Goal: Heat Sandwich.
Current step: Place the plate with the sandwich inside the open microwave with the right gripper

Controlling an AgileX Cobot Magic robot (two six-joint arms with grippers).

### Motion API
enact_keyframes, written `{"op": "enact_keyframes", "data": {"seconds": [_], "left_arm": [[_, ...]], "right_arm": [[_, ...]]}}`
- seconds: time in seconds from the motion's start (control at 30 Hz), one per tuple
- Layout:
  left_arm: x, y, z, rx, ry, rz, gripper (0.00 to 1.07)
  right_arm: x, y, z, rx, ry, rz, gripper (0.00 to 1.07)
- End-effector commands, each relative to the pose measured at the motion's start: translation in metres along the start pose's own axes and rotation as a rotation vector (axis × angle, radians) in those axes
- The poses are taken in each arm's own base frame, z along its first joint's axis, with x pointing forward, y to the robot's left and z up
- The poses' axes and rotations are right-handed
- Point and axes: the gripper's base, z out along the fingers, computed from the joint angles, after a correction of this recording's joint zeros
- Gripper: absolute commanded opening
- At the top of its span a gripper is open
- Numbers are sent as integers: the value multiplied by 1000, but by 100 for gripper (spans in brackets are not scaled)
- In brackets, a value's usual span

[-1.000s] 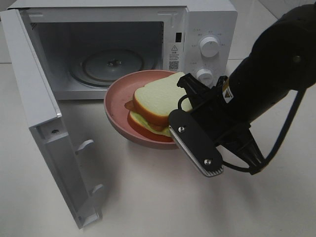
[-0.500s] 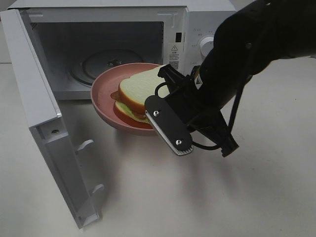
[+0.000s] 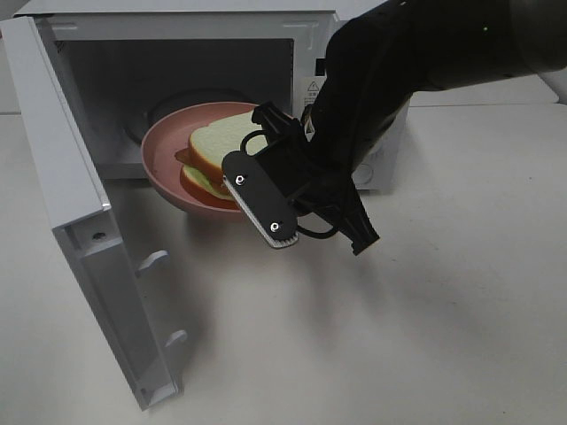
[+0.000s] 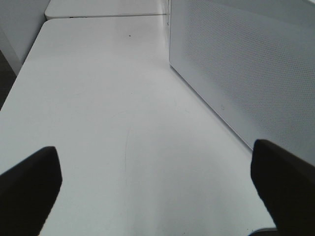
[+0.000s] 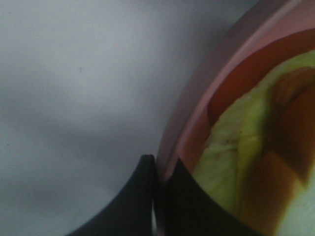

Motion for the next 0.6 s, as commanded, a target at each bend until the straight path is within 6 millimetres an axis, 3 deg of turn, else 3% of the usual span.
{"op": "enact_keyframes", "data": {"seconds": [0.03,0.6], "left_arm": [[2,0,-3,3,-33,5,100],[2,0,-3,3,-33,5,100]], "right_arm": [[1,-15,3,37,-3,7,3],[0,-53,19,37,9,68,3]]}}
